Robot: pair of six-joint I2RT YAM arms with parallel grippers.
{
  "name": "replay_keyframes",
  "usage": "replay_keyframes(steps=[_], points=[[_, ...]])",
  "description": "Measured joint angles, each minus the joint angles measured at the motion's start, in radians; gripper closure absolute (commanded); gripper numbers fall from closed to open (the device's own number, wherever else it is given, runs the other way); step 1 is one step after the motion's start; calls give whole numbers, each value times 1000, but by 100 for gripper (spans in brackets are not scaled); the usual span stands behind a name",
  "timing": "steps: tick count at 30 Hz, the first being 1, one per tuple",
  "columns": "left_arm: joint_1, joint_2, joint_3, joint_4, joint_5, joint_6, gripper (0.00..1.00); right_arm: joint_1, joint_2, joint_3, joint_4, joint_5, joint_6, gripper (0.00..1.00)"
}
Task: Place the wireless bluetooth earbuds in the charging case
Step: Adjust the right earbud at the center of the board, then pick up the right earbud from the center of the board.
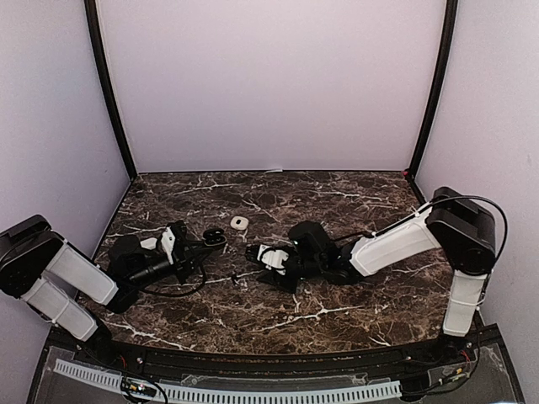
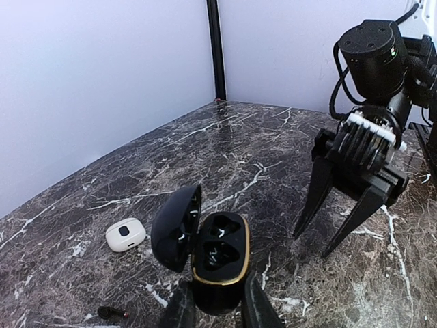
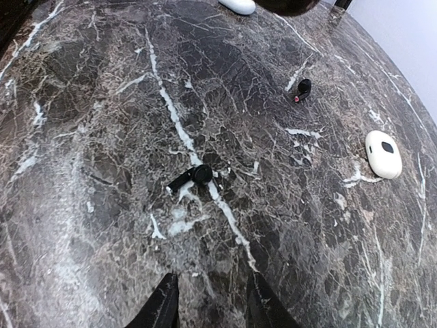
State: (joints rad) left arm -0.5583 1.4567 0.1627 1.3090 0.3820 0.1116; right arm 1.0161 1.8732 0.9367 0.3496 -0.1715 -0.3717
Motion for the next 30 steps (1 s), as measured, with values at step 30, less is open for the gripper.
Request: replay_keyframes(steps=[30], points=[[0,-53,-3,-26,-140,0,90,48,301,277,53,73,-63,63]])
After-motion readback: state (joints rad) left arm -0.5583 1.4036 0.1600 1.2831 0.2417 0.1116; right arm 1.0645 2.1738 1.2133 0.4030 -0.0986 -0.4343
